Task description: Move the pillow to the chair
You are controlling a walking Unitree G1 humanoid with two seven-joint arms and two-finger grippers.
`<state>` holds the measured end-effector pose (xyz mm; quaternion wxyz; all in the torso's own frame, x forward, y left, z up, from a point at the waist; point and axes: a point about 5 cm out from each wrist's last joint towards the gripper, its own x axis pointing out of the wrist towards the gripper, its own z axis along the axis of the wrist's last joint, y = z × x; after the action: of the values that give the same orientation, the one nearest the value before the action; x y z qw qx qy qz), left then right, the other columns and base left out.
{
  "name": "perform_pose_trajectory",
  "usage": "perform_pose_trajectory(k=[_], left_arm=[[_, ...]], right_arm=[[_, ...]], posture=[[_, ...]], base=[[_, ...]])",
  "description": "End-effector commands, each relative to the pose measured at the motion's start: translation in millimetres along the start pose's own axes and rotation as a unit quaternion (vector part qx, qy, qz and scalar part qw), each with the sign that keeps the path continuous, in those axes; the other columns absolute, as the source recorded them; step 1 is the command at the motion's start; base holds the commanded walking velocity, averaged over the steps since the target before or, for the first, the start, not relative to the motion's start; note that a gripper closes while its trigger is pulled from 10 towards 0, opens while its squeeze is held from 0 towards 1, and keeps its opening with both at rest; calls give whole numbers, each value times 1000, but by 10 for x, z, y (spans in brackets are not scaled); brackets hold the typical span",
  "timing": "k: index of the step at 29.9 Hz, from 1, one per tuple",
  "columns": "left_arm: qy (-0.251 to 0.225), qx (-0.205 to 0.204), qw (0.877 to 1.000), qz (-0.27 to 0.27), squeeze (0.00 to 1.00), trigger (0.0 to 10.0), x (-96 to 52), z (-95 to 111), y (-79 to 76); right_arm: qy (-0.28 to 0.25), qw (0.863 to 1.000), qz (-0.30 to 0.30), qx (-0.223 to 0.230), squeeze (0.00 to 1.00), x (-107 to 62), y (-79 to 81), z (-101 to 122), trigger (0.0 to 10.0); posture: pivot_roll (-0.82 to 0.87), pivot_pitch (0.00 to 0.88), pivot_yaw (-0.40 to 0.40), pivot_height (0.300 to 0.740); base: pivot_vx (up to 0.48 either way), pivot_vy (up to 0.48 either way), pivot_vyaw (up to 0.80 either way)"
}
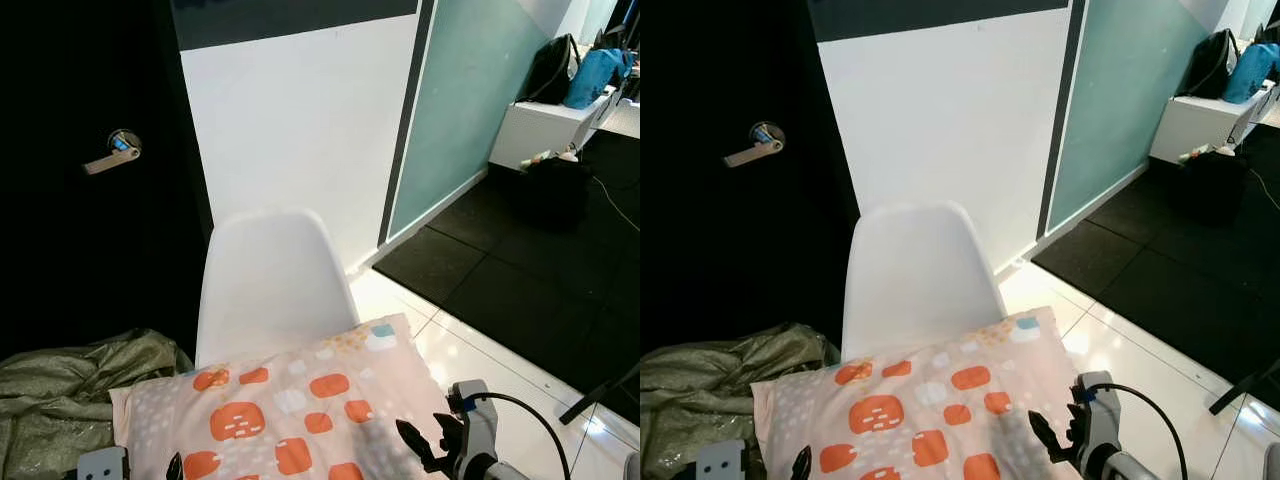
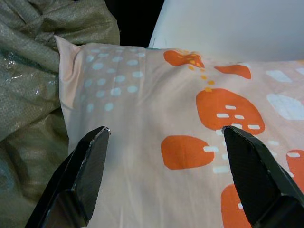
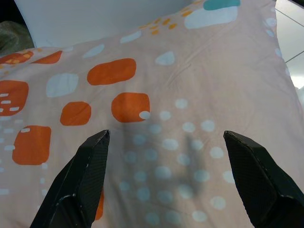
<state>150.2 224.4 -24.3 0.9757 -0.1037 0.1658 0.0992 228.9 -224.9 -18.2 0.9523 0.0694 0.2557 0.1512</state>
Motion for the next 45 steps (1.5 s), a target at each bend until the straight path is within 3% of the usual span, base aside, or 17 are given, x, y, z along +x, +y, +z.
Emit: perform_pose_trajectory(k=[1, 5, 6, 7, 9, 10, 21, 24, 32, 45], left_arm=[[3, 0, 1000, 7, 1000, 10000, -11, 2, 51], [8, 0, 1000, 6, 1000, 10000, -10, -7, 52], [10, 1, 1000, 5, 808, 10000, -7, -14, 54], [14, 1, 1000, 3, 0, 10000, -4, -21, 55], [16, 1, 1000, 1, 0, 10000, -2, -25, 55], [17, 0, 1000, -1, 0, 10000, 0, -29, 56], [26, 4, 1000, 2, 0, 10000, 17, -56, 104], [39, 3, 999, 9, 0, 10000, 42, -85, 136], [51, 1, 999, 10, 0, 10000, 78, -117, 160], [55, -2, 998, 4, 0, 10000, 111, -161, 50]], right_arm=[[-1, 1000, -1, 10, 1000, -1, -13, -7, 10000], [0, 1000, -1, 9, 1000, -4, -18, -7, 10000], [0, 1000, -1, 9, 1000, -6, -21, -7, 10000], [5, 1000, -3, 6, 1000, -9, -28, -11, 10000], [9, 1000, -4, 5, 1000, -10, -32, -13, 10000], [6, 1000, -4, 11, 0, -10, -30, -16, 10000], [13, 1000, 2, 6, 0, -20, -39, -27, 10000], [14, 999, -17, 30, 0, -29, -53, -54, 10000], [16, 999, -24, 39, 0, -34, -63, -65, 10000], [33, 997, -34, 54, 0, -35, -81, -89, 10000]], posture=[[-98, 47, -39, 740], [-105, 50, -40, 740], [-107, 53, -40, 740], [-107, 54, -39, 740], [-107, 54, -39, 740], [-107, 54, -39, 740], [-113, 48, -45, 740], [-118, 52, -46, 740], [-121, 53, -47, 740], [-122, 47, -51, 740]], base=[[0, 0, 0], [0, 0, 0], [0, 0, 0], [0, 0, 0], [0, 0, 0], [0, 0, 0], [0, 0, 582], [0, 0, 0], [0, 0, 0], [0, 0, -408]])
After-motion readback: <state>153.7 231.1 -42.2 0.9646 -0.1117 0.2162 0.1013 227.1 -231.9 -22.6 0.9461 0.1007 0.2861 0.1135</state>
